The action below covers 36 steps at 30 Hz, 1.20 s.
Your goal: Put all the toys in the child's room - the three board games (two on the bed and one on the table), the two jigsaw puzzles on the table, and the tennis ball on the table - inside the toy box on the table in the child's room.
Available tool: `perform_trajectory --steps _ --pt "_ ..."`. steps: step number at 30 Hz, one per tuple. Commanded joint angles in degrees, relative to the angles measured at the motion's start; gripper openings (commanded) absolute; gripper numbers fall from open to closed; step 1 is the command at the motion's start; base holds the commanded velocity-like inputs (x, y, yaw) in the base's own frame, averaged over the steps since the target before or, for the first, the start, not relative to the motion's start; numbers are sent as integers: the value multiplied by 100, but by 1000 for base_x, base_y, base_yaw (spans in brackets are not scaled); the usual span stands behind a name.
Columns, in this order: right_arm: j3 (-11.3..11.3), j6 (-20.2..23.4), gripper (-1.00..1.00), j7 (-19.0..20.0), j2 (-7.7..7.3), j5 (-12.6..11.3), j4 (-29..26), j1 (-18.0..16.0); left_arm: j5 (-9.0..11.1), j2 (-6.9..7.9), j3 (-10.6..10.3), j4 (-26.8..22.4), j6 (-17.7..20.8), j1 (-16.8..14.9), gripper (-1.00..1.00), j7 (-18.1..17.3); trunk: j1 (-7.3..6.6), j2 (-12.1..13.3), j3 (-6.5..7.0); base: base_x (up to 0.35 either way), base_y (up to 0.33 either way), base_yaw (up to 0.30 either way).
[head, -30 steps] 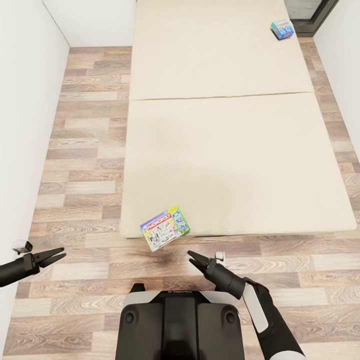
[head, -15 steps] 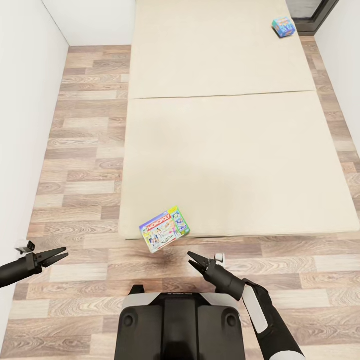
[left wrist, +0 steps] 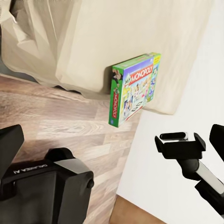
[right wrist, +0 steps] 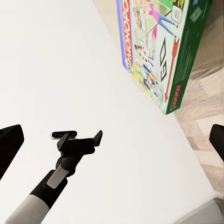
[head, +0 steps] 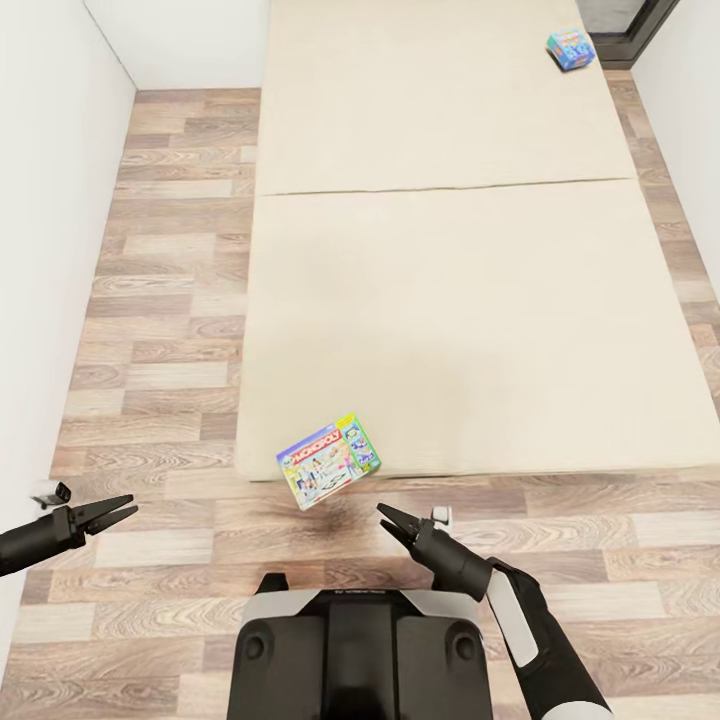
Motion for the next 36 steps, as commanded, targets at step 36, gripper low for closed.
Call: perform_trajectory --steps 36 --pt "-13 -38 100 5 -7 36 0 -7 -4 -38 5 1 63 -5 100 -23 551 -1007 -452 0 0 0"
